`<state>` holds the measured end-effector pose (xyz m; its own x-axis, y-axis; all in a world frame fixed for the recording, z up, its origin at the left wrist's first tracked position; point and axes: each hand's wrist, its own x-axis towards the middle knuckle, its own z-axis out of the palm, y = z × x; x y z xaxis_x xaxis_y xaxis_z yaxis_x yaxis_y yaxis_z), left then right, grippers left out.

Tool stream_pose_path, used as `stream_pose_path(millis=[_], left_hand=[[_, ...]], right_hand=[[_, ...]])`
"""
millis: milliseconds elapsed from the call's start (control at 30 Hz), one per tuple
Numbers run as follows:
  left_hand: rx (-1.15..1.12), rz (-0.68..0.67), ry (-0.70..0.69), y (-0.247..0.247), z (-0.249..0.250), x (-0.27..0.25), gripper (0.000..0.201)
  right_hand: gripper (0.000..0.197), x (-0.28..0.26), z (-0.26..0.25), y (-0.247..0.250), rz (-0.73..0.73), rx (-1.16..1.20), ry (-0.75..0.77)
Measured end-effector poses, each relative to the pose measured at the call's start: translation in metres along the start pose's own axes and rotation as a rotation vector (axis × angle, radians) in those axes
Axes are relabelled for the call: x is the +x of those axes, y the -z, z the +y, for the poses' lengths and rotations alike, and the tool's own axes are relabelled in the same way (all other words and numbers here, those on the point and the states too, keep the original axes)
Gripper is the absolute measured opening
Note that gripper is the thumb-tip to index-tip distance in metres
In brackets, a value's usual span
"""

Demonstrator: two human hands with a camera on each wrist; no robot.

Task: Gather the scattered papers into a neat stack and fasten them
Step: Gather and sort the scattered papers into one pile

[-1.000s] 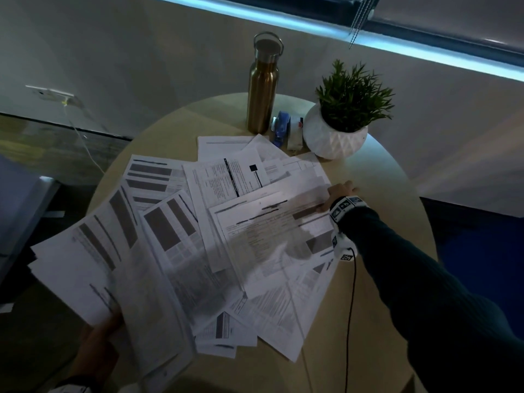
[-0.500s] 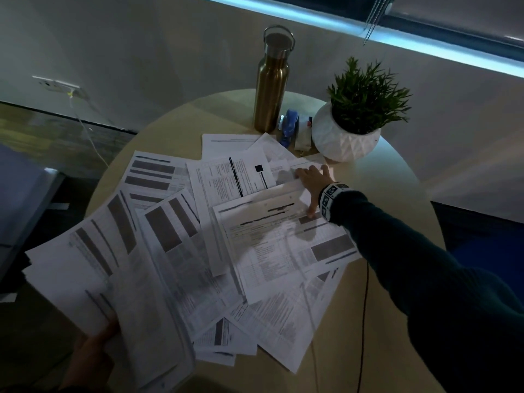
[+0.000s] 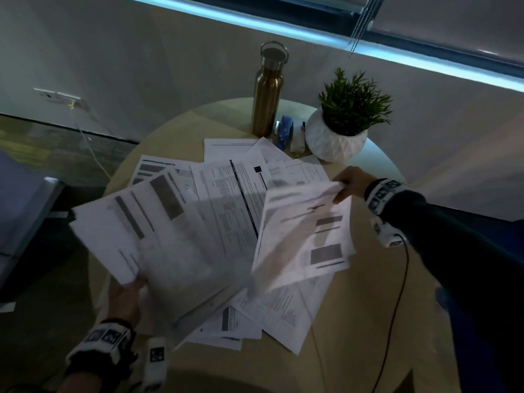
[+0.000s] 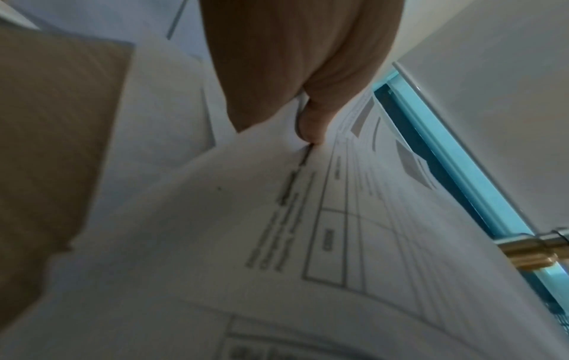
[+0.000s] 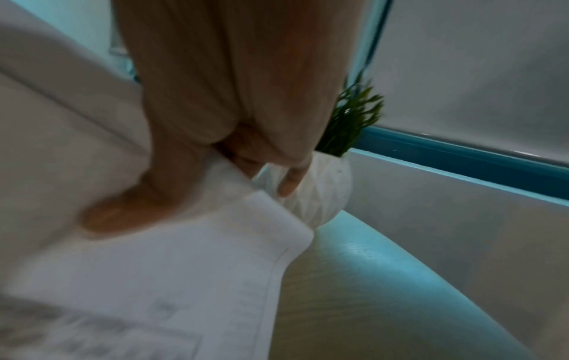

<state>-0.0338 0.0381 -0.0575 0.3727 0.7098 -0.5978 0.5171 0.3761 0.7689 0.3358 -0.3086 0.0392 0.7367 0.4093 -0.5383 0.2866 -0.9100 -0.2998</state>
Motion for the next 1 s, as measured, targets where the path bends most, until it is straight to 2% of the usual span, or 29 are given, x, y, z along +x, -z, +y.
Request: stream_pose_path(millis=[100, 200, 300, 333, 367, 467, 533, 567, 633, 733, 833, 933, 1000], left_hand=[[0.018, -0.082, -0.185, -0.027, 0.02, -0.01, 0.044], [-0.041, -0.196, -0.233, -0.054, 0.029, -0.021, 0.042], [-0.137, -0.289, -0.165, -0.086, 0.041, -0.039, 0.031], [-0.157, -0.309, -0.132, -0.093, 0.042, -0.042, 0.019], [-0.187, -0.337, -0.09, -0.098, 0.049, -0.052, 0.017], [-0.217, -0.502, -0.101, -0.103, 0.059, -0.072, 0.042], [-0.102, -0.602, -0.27, -0.104, 0.059, -0.082, 0.041], [-0.036, -0.591, -0.39, -0.103, 0.058, -0.084, 0.035], [-0.003, -0.487, -0.574, -0.101, 0.055, -0.082, 0.042], [0.003, -0.407, -0.685, -0.1, 0.057, -0.079, 0.045], [0.029, -0.465, -0.59, -0.104, 0.053, -0.073, 0.052], [0.18, -0.488, -0.463, -0.118, 0.042, -0.073, 0.038], [0.095, -0.459, -0.463, -0.119, 0.044, -0.078, 0.027]], right_hand=[[0.013, -0.042, -0.006, -0.001, 0.004, 0.291, 0.034], [0.01, -0.084, -0.033, -0.033, -0.008, 0.563, 0.051], [0.047, -0.105, -0.049, -0.088, 0.06, 0.849, -0.021], [0.05, -0.111, -0.055, -0.106, 0.061, 0.935, -0.059], [0.047, -0.117, -0.061, -0.122, 0.073, 0.991, -0.085], [0.041, -0.131, -0.074, -0.161, 0.25, 1.036, -0.116], [0.044, -0.143, -0.081, -0.174, 0.4, 1.119, -0.114], [0.049, -0.148, -0.082, -0.177, 0.449, 1.171, -0.1], [0.06, -0.156, -0.084, -0.176, 0.504, 1.248, -0.052], [0.063, -0.161, -0.083, -0.163, 0.555, 1.273, 0.086], [0.049, -0.154, -0.086, -0.153, 0.538, 1.263, 0.128], [0.031, -0.142, -0.096, -0.153, 0.549, 1.237, 0.12], [0.021, -0.133, -0.1, -0.147, 0.612, 1.172, 0.127]])
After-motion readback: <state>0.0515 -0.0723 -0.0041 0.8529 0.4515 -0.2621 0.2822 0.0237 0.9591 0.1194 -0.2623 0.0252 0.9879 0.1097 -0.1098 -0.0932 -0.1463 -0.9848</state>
